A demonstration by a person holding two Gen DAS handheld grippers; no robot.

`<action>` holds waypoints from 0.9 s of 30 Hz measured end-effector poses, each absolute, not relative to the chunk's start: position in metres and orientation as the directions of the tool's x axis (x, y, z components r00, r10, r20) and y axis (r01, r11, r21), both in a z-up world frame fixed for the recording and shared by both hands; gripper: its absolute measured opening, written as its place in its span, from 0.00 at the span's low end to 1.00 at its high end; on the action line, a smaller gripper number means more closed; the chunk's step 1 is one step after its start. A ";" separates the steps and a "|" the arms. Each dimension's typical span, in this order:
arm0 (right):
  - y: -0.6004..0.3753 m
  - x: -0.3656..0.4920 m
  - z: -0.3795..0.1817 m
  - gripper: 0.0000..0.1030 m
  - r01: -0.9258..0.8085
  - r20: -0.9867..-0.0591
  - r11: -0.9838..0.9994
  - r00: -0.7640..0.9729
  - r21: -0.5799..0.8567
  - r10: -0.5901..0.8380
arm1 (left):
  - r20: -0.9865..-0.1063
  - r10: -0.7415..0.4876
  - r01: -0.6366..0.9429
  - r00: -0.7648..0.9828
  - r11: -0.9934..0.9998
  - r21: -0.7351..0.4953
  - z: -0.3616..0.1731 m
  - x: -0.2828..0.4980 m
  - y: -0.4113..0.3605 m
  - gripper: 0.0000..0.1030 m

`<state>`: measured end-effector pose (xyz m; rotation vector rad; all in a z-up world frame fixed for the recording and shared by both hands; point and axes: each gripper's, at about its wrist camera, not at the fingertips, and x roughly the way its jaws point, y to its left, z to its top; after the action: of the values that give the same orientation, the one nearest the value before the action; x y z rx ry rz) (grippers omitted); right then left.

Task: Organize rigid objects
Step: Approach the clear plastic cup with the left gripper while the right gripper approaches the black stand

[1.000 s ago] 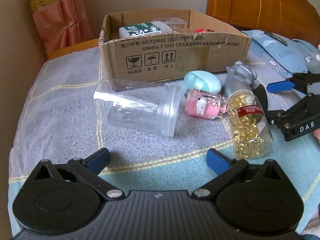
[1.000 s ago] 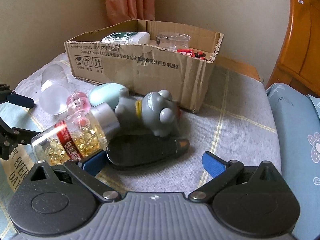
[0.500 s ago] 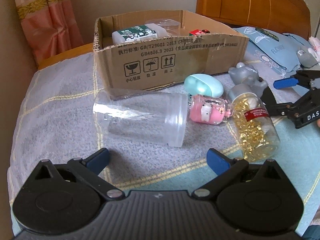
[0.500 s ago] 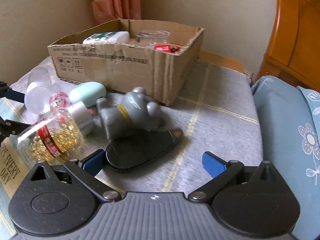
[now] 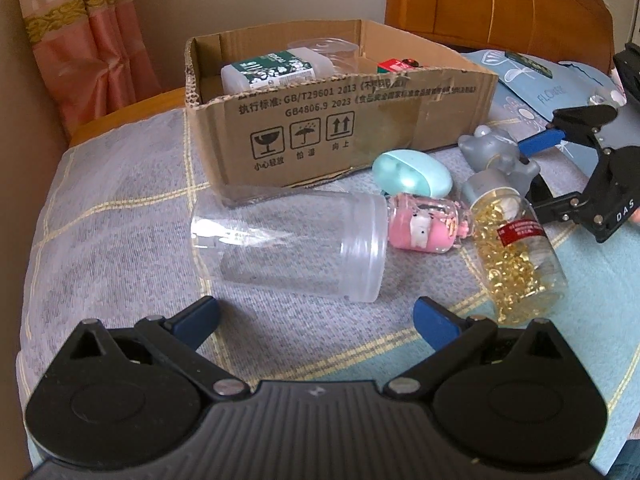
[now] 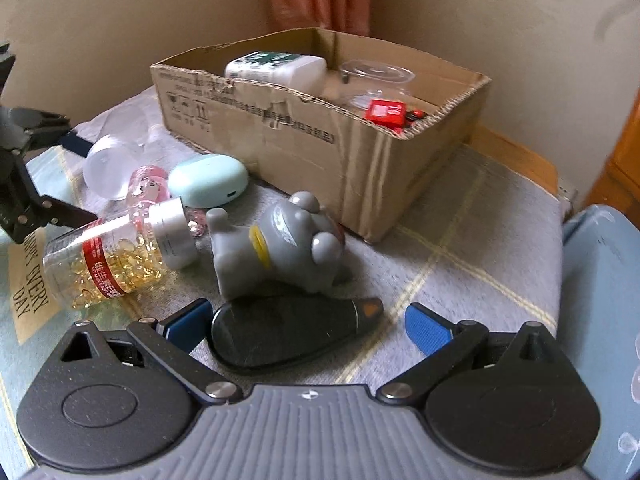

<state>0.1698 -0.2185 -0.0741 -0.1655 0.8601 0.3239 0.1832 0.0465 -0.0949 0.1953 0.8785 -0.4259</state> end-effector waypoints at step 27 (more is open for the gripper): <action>-0.200 0.154 -0.066 0.90 -0.400 -0.799 0.916 0.555 -0.011 0.233 | -0.783 -0.264 0.441 0.563 0.897 0.014 -0.093 0.210 0.051 0.99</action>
<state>0.1536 -0.2005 -0.0657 -0.2004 0.9093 0.3766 0.2100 0.0513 -0.0932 0.2186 0.8805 -0.4188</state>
